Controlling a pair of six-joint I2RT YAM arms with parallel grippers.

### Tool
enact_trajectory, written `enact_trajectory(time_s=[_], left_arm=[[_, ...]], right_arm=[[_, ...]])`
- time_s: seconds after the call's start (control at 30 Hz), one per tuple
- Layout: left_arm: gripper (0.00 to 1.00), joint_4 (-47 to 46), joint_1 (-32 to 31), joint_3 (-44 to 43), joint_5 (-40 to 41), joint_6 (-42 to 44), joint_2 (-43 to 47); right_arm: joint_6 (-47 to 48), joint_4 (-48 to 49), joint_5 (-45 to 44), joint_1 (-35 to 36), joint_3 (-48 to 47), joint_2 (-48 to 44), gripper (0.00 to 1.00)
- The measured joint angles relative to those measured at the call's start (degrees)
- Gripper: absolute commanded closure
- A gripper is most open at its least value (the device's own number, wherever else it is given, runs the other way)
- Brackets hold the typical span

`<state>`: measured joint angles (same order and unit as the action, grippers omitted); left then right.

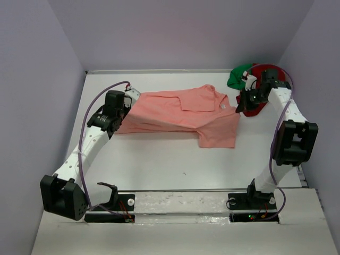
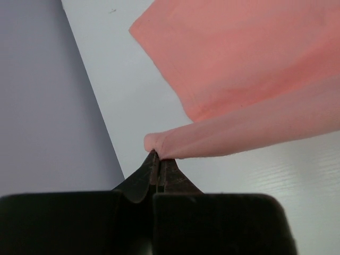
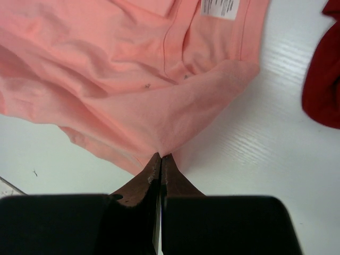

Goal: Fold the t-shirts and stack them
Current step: Flatten out the tshirt

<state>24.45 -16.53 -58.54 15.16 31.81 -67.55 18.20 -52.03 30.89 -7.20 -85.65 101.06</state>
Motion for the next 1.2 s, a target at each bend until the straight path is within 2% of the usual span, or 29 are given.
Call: enact_trajectory(time_s=[0.27,0.47,0.6,0.9,1.07,1.2], left_arm=[[1.0,-3.28,0.02,-5.35,4.83,-1.05,-5.73],[1.0,-5.14,0.44,-13.75,8.09,-1.16,-9.55],[1.0,-6.38,1.95,-17.99,9.64,-0.07,-10.4],[1.0,-6.71,7.8,-26.84,10.05,1.57,-8.85],[1.0,-5.66,7.96,-27.02,8.07,1.73,-1.46],[1.0,-4.0,8.37,-28.04,3.45,1.27,6.08]], right_arm=[[-1.53,0.33,0.76,0.0,-12.31,1.64,1.0],[-3.19,0.28,1.07,0.0,-26.47,4.66,1.0],[-3.52,0.28,1.16,0.0,-31.85,4.81,1.0],[-3.82,1.88,2.25,0.15,-31.98,0.2,1.0],[-4.31,3.54,1.99,0.15,-29.62,-9.6,1.0],[-4.61,5.62,1.29,0.15,-29.44,-17.66,1.0]])
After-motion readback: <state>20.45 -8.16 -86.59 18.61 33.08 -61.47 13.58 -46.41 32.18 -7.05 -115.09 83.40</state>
